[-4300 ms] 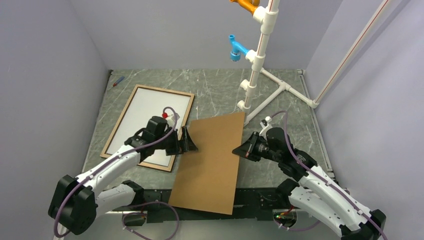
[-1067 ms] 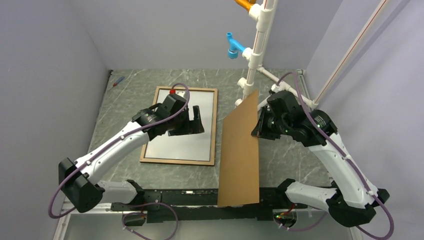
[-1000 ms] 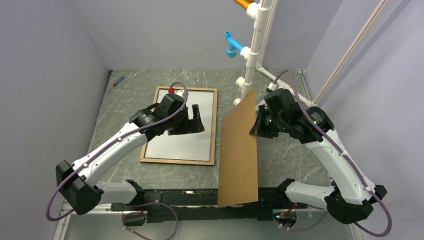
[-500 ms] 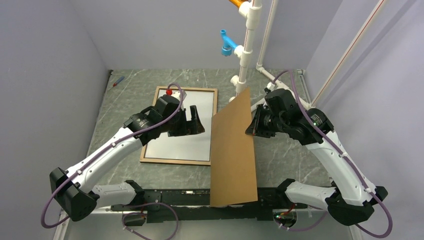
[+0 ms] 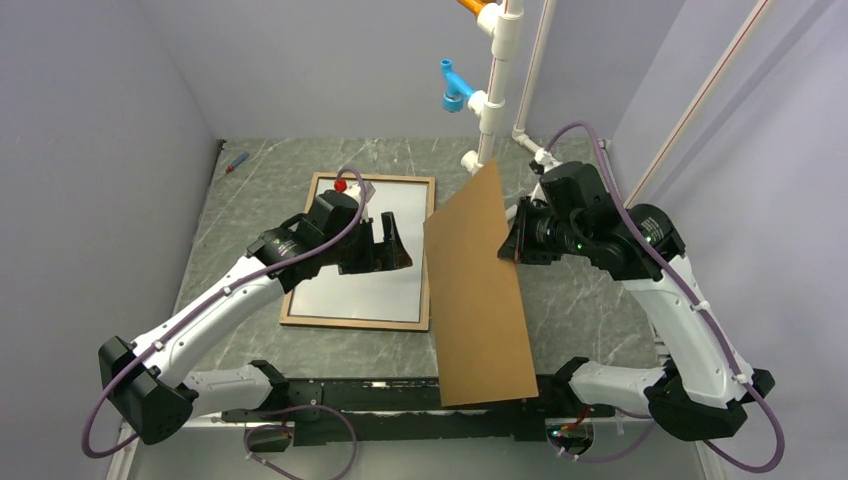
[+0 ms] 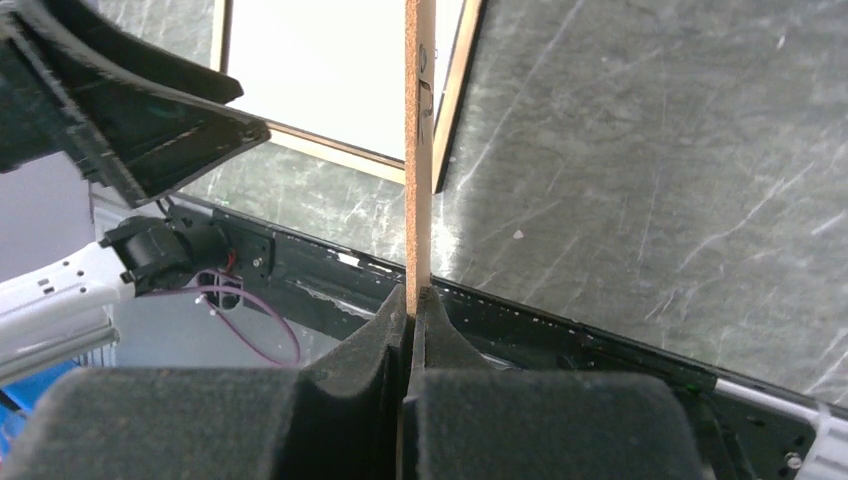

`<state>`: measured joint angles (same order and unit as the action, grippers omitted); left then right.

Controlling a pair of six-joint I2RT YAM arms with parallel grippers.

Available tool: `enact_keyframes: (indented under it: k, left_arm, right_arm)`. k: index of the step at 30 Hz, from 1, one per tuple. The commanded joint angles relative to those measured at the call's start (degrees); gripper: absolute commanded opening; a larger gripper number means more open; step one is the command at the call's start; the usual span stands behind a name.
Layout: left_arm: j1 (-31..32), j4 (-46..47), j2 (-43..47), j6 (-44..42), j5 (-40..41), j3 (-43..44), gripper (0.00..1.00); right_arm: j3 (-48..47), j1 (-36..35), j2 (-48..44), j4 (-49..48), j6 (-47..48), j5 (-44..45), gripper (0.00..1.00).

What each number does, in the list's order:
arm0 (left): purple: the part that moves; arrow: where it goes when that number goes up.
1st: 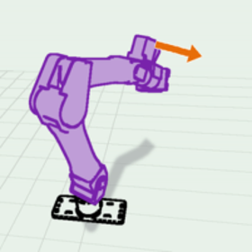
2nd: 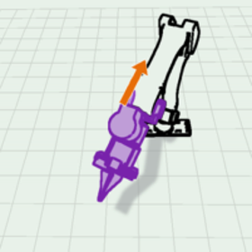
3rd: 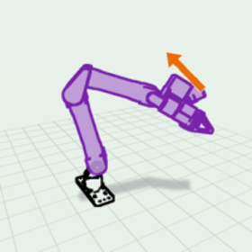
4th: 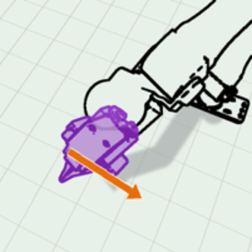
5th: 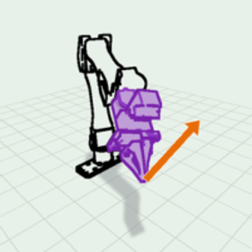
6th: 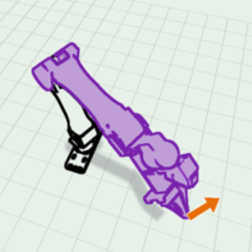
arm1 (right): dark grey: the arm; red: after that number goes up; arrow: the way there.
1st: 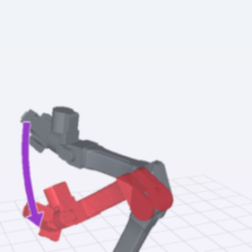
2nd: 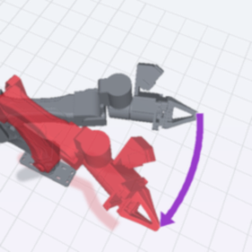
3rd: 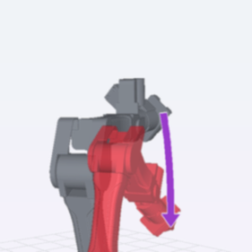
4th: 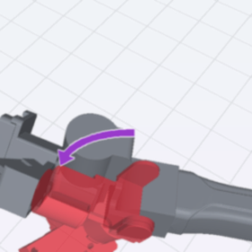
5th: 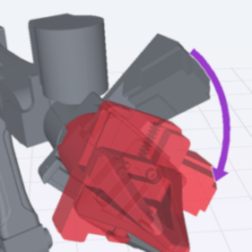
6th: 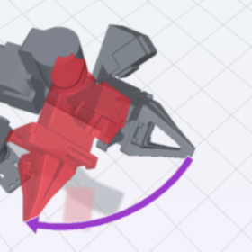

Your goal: Put the photo into the frame

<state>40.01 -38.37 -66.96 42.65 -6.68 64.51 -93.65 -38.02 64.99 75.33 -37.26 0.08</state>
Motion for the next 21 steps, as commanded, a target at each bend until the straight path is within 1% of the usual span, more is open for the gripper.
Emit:
enact_keyframes:
  k: [1,7,12,15,18,21]
  left_arm:
    - [-0.44,1.89,1.13,-0.43,-1.06,-0.17,0.99]
    - [-0.54,1.96,1.98,-0.2,-1.23,-0.12,0.99]
    - [-0.55,1.9,2.29,-0.41,-1.46,0.0,0.99]
    - [-0.62,2.08,1.77,-0.25,-2.16,0.09,0.99]
    - [-0.62,3.14,1.64,0.33,-3.89,0.08,0.99]
    - [-0.63,5.24,2.13,1.46,-5.39,-0.69,0.99]
  right_arm:
    - [-8.54,-0.03,3.29,1.78,7.6,-4.09,0.0]
    - [-11.53,-0.04,5.72,3.64,9.92,-3.79,0.0]
    - [-17.97,-0.04,10.3,7.99,12.97,1.59,0.0]
    - [-21.03,0.04,12.84,9.24,14.18,2.98,0.0]
    - [-21.03,-0.12,14.05,7.97,14.37,1.99,0.0]
    - [-18.98,-0.07,13.97,6.07,13.65,1.75,0.0]
